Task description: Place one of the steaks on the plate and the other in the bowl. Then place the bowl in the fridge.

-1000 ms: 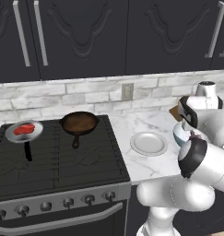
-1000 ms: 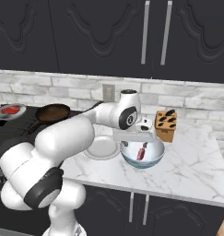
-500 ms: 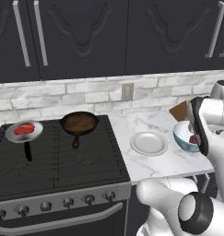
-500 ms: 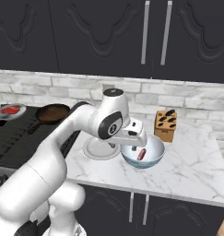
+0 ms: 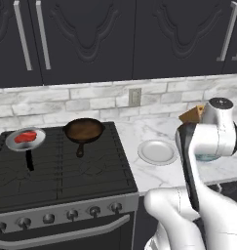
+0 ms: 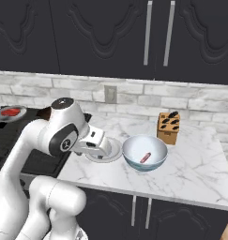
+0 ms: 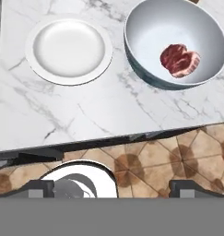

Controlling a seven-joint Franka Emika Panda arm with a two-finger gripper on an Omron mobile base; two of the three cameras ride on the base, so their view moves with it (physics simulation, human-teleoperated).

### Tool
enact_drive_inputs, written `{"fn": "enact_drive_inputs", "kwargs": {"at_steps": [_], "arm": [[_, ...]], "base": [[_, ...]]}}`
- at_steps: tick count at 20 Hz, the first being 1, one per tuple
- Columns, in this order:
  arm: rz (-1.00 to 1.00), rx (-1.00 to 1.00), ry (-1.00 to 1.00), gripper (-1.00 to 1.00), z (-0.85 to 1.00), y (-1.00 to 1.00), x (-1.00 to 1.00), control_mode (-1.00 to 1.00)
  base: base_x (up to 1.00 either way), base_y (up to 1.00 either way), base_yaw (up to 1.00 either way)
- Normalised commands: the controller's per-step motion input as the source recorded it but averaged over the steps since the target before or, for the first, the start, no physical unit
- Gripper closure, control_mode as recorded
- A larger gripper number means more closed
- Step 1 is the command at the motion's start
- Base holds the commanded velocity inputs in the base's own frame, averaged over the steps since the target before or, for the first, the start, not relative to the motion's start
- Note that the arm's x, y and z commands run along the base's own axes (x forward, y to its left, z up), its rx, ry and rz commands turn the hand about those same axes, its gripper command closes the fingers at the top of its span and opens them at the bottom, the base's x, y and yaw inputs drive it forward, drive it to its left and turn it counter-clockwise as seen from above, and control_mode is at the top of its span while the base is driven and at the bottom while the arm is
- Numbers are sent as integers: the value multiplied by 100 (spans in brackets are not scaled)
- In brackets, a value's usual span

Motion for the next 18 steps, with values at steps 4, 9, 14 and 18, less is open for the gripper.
{"fn": "enact_drive_inputs", "kwargs": {"at_steps": [4, 9, 14, 18], "arm": [[1, 8, 3, -100, 13, 100, -39, -100], [8, 6, 13, -100, -16, 9, -5, -100], [15, 0, 11, -100, -14, 54, -10, -100], [7, 0, 5, -100, -18, 56, -13, 100]], "base": [[0, 0, 0], [0, 0, 0], [0, 0, 0], [-4, 23, 1]]}}
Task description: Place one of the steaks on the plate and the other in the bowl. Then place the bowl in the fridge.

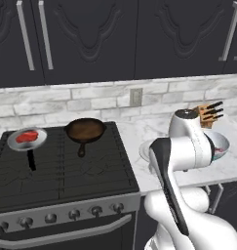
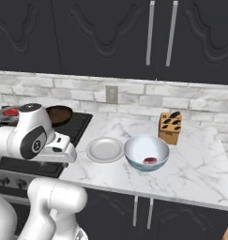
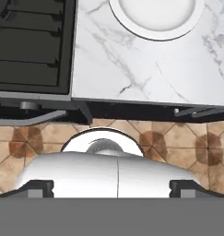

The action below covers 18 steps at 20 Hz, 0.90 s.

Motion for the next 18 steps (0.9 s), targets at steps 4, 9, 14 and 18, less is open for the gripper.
{"fn": "enact_drive_inputs", "kwargs": {"at_steps": [4, 9, 14, 18], "arm": [[0, 0, 0, -100, 0, 0, 0, 100], [0, 0, 0, -100, 0, 0, 0, 100], [0, 0, 0, -100, 0, 0, 0, 100], [0, 0, 0, -100, 0, 0, 0, 100]], "base": [[-23, 93, 0], [-2, 100, -8], [0, 98, -8], [0, 77, -11]]}}
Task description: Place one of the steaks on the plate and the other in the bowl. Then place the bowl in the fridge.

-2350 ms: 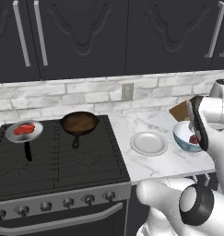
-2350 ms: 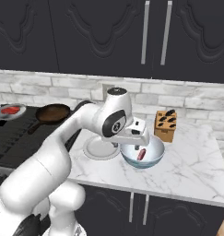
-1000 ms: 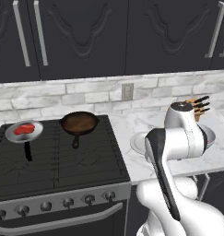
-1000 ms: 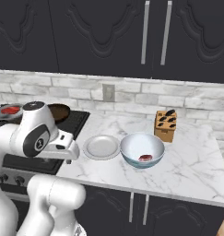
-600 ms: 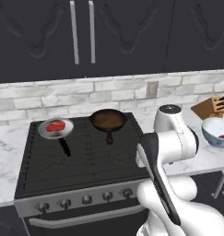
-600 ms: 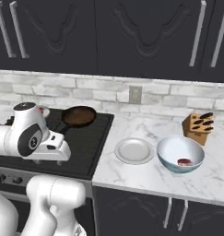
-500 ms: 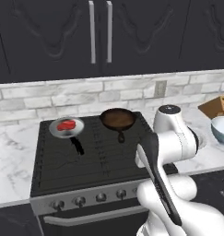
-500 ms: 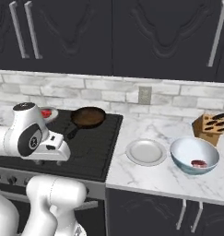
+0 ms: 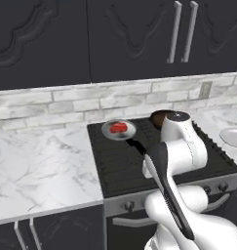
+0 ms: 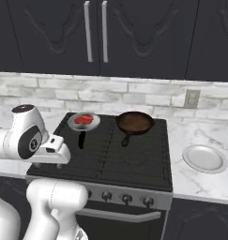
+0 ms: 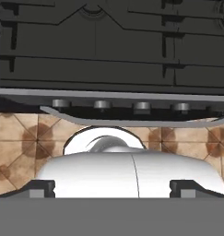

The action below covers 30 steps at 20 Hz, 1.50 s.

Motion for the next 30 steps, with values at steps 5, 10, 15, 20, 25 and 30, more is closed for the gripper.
{"fn": "enact_drive_inputs", "kwargs": {"at_steps": [5, 10, 15, 20, 25, 30], "arm": [[0, 0, 0, -100, 0, 0, 0, 100], [0, 0, 0, -100, 0, 0, 0, 100], [0, 0, 0, -100, 0, 0, 0, 100], [0, 0, 0, -100, 0, 0, 0, 100], [0, 0, 0, -100, 0, 0, 0, 100], [0, 0, 0, -100, 0, 0, 0, 100]], "base": [[0, 47, -16], [3, 63, -23], [-1, 84, -15], [-3, 65, -7], [0, 82, -30], [6, 41, -28]]}}
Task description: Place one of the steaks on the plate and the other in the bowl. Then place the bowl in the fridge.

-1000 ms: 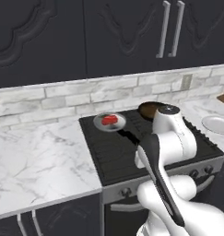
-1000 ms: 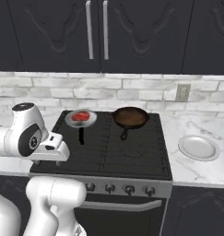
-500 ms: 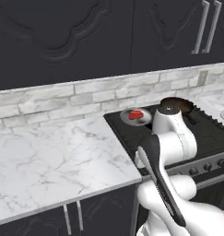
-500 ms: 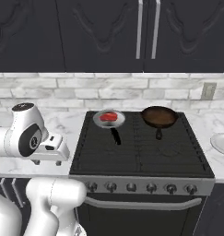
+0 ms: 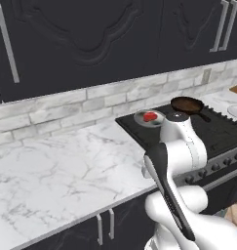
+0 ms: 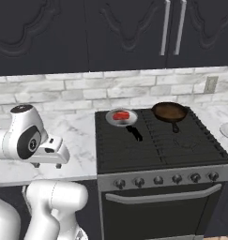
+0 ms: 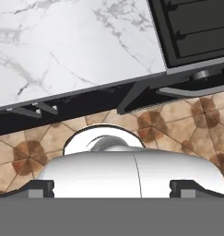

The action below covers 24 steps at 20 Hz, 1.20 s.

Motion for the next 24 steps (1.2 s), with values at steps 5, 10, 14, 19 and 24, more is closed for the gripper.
{"fn": "enact_drive_inputs", "kwargs": {"at_steps": [5, 10, 14, 19, 24], "arm": [[0, 0, 0, -100, 0, 0, 0, 100], [0, 0, 0, -100, 0, 0, 0, 100], [0, 0, 0, -100, 0, 0, 0, 100], [0, 0, 0, -100, 0, 0, 0, 100], [0, 0, 0, -100, 0, 0, 0, 100]], "base": [[13, -2, -10], [25, -49, -16], [43, -3, -30], [77, 36, -23], [96, 37, -18]]}}
